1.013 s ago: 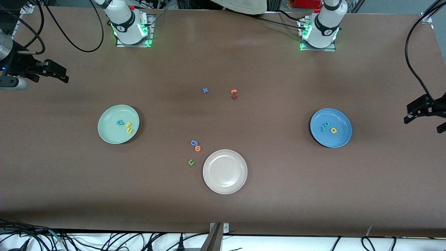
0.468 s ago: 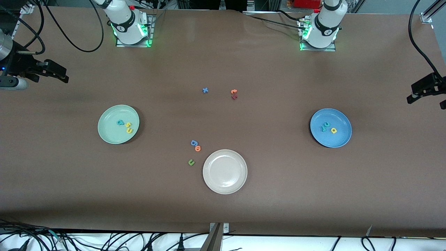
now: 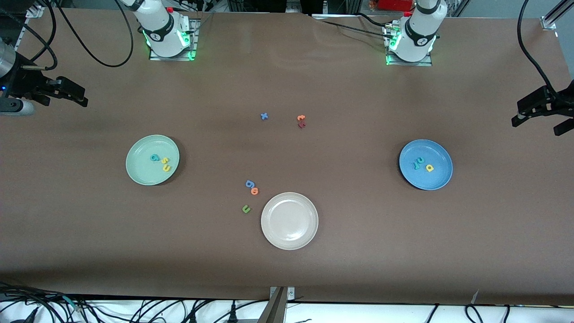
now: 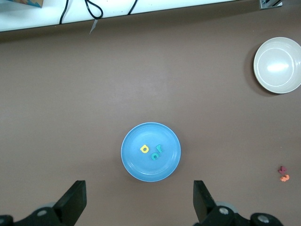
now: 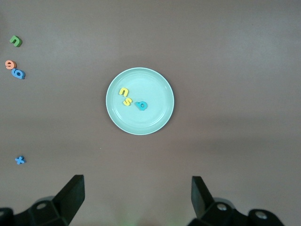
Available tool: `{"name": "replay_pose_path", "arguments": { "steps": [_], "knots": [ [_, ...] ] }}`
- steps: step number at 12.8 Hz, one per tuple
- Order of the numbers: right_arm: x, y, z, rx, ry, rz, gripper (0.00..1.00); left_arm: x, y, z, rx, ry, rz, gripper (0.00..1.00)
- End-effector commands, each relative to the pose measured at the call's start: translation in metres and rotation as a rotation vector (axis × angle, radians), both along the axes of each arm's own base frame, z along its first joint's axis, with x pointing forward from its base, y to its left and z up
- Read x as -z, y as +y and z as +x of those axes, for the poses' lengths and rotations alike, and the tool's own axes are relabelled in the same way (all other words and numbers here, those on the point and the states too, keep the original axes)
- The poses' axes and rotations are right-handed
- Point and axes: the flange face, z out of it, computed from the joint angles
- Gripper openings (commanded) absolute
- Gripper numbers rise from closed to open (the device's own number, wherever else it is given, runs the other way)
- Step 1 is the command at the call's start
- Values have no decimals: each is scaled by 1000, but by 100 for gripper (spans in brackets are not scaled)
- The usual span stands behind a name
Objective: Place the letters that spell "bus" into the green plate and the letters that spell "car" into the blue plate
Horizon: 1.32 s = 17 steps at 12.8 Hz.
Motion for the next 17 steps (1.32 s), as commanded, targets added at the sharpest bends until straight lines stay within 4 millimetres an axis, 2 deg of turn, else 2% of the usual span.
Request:
{"name": "replay_pose_path", "arguments": {
  "steps": [1,2,4,8,12,14,17],
  "knots": [
    [-2,-2,-1,10,2,-6,100,-3,16,-11,-73,14,13,100],
    [-2,-2,-1,10,2,-6,100,-3,22,-12,-89,15,10,100],
    [-2,-2,-1,8,1,-12,100,-2,17,-14,-83,18,9,100],
    [-2,-2,-1,10,2,-10,100,1,16,-32,-128,15,1,100],
    [-2,-2,-1,10,2,-7,100,-6,-23,-43,-91,14,63,100],
    [-2,-2,-1,10,-1,-7,100,3,-36,-50,-71,35,79,100],
    [-2,-2,-1,10,2,-7,100,8,-32,-52,-73,58,82,100]
  ]
}}
